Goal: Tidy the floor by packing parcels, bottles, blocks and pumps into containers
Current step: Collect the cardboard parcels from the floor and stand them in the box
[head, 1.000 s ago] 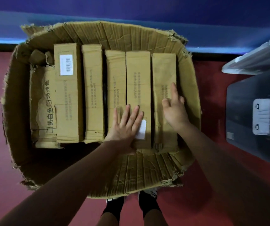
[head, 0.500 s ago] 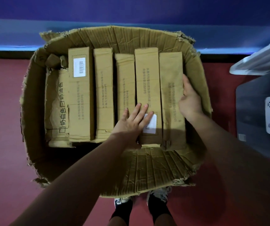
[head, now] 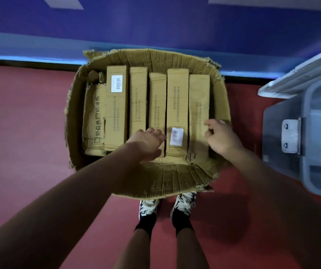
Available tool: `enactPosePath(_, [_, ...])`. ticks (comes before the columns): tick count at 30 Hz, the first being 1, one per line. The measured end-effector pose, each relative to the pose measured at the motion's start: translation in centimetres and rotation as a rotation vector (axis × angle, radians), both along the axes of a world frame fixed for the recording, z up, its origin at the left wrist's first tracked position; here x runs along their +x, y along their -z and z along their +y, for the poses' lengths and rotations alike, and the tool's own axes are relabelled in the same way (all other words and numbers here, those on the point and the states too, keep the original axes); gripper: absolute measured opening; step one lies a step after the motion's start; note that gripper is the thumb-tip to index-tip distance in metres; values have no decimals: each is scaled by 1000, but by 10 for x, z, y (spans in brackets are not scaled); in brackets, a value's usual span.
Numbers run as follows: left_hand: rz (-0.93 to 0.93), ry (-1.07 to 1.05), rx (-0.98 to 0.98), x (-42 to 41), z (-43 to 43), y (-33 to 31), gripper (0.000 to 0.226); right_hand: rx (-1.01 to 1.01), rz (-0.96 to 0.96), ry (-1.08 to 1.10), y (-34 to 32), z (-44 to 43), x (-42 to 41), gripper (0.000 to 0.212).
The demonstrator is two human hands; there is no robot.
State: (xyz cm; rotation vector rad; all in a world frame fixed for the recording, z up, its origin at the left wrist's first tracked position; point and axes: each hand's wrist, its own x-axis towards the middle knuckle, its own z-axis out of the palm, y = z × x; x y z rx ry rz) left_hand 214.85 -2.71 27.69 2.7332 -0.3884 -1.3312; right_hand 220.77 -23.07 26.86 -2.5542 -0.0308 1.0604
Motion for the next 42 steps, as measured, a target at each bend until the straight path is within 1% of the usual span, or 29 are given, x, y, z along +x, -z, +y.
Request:
enactPosePath(4, [-37, -170, -21, 3, 21, -65, 46, -44, 40, -74, -72, 5, -10, 27])
enactPosePath(8, [-65, -369, -87, 1, 33, -143, 39, -70, 79, -148, -153, 12, -24, 27])
enactPosePath(13, [-61, -574, -208, -20, 37, -238, 33, -61, 59, -134, -239, 21, -53, 26])
enactPosePath(18, [-69, -744, -346, -51, 36, -295, 26, -42, 21, -172, -298, 29, -77, 24])
enactPosePath(22, [-98, -813, -332, -76, 30, -322, 28, 0, -5, -186, -331, 22, -91, 23])
enactPosePath(27, [-145, -794, -306, -103, 9, -347, 27, 51, 4, -163, -355, -6, -114, 22])
enactPosePath(30, [-134, -776, -346, -110, -4, -360, 24, 67, -12, -135, -365, -25, -126, 20])
enactPosePath(33, [-111, -742, -358, -109, -13, -375, 25, 60, -26, -86, -378, -38, -139, 16])
enactPosePath(39, [-63, -501, -334, -90, -17, -390, 30, 29, -63, 93, -392, -39, -173, 20])
enactPosePath(42, [-34, -356, -346, -86, -10, -391, 23, 36, -86, 239, -391, -29, -201, 18])
